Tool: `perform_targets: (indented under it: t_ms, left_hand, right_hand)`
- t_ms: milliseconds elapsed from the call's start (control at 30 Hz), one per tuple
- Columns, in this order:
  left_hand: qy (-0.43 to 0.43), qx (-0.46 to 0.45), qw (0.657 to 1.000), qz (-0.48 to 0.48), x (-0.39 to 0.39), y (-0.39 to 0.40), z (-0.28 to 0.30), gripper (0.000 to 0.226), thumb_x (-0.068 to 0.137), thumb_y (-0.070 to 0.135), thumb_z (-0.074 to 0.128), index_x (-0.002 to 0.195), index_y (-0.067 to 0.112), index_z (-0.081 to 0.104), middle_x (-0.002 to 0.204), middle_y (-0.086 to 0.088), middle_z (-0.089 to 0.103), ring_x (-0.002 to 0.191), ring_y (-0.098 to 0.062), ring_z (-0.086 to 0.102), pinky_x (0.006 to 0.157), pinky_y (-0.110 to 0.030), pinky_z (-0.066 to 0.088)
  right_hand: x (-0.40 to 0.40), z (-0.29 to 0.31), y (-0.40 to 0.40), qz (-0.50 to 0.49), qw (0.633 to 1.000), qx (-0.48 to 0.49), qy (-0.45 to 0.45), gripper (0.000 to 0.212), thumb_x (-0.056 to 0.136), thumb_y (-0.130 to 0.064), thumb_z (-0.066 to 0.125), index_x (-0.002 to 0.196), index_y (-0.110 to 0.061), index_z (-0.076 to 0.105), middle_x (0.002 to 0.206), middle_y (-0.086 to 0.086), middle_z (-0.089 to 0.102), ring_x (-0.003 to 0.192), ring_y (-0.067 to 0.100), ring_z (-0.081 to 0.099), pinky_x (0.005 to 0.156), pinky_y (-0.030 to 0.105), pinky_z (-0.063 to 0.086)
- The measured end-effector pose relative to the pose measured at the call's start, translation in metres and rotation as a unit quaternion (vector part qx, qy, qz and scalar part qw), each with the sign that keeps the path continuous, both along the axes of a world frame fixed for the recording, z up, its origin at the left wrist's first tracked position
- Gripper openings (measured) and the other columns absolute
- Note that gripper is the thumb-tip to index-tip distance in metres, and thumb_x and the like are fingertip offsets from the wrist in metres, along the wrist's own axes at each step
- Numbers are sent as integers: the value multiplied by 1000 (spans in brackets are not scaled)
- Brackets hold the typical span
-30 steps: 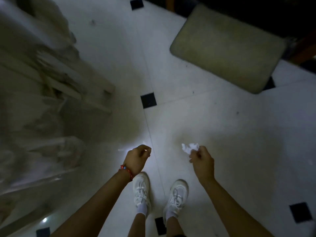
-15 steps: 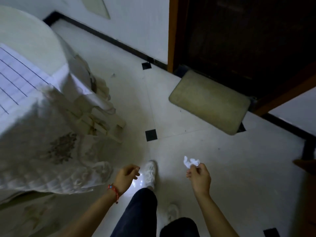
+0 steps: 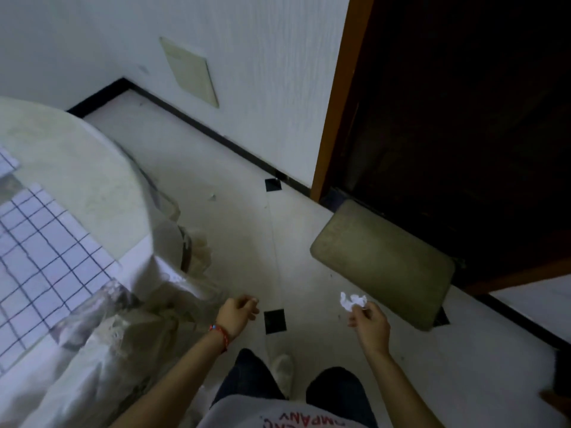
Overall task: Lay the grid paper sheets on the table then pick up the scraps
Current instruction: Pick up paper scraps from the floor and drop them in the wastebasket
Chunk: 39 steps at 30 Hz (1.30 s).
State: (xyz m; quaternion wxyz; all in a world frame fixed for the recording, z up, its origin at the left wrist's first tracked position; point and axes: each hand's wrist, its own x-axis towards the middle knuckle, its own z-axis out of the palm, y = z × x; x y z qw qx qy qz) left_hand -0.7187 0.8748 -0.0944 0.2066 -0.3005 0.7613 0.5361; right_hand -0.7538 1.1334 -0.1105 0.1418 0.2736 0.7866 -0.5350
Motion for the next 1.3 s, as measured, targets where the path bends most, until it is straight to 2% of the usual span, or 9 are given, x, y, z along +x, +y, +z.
perform_targets:
  t_ms: [100, 300, 500, 600, 667, 800, 967, 1133, 1300]
  left_hand:
    - [6, 22, 999, 23, -53, -7, 9, 24, 94, 13, 46, 73, 19, 56, 68, 0, 59, 59, -12, 55, 49, -17, 39]
    - [19, 52, 993, 108, -154, -38, 15, 23, 94, 13, 45, 73, 18, 56, 69, -2, 58, 60, -14, 53, 53, -23, 35]
    - [15, 42, 974, 224, -231, -88, 19, 22, 94, 13, 44, 76, 15, 57, 71, -5, 59, 61, -15, 53, 54, -24, 35]
    - [16, 32, 952, 304, -259, -111, 23, 26, 93, 14, 47, 70, 16, 57, 68, -4, 58, 60, -16, 53, 55, -24, 36]
    - [16, 28, 936, 350, -272, -124, 25, 27, 93, 13, 47, 67, 14, 55, 66, -4, 57, 58, -17, 52, 54, -24, 36]
    - [11, 31, 903, 428, -286, -151, 21, 22, 93, 12, 47, 75, 7, 57, 66, -6, 57, 58, -17, 52, 51, -23, 41]
    - [-16, 32, 877, 479, -315, -201, 2, 26, 93, 14, 50, 68, 12, 56, 64, -4, 58, 57, -14, 53, 48, -19, 40]
    - [-39, 54, 880, 471, -382, -292, -11, 29, 94, 15, 46, 66, 16, 54, 67, -4, 56, 58, -14, 51, 51, -24, 37]
    - [-28, 38, 902, 430, -461, -387, -1, 24, 95, 18, 45, 79, 8, 59, 71, -4, 58, 61, -13, 52, 56, -25, 41]
  right_hand:
    - [-41, 6, -2, 1, 1000, 9, -21, 13, 86, -6, 52, 78, -9, 62, 67, 7, 63, 75, 31, 59, 75, 38, 46]
    - [-146, 0, -13, 32, 998, -2, -47, 26, 92, -14, 46, 114, -6, 60, 98, 15, 65, 88, 27, 59, 82, 38, 48]
    - [-287, 10, -62, 108, 993, -4, -38, 16, 91, -9, 48, 97, -8, 63, 68, 8, 61, 65, 21, 55, 62, 30, 43]
    - [-361, 16, -106, 197, 980, -2, -30, 17, 90, -9, 50, 99, -7, 64, 71, 10, 63, 70, 25, 57, 70, 32, 44]
    - [-406, 20, -141, 252, 967, 13, -26, 16, 88, -7, 51, 97, -3, 63, 69, 9, 61, 67, 24, 57, 67, 31, 44]
    - [-470, 28, -221, 344, 939, 18, -9, 13, 86, -6, 52, 90, 0, 63, 62, 5, 61, 62, 22, 58, 70, 35, 47]
    - [-524, 23, -316, 420, 907, 36, 0, 24, 86, -11, 52, 65, -21, 57, 66, 11, 65, 74, 34, 64, 78, 44, 51]
    - [-581, 5, -395, 403, 915, 19, -11, 11, 88, -12, 54, 88, -9, 64, 64, 7, 61, 67, 27, 58, 77, 39, 50]
    - [-631, 1, -447, 378, 925, 6, -38, 21, 89, -13, 55, 106, -6, 64, 88, 14, 66, 80, 27, 60, 82, 41, 50]
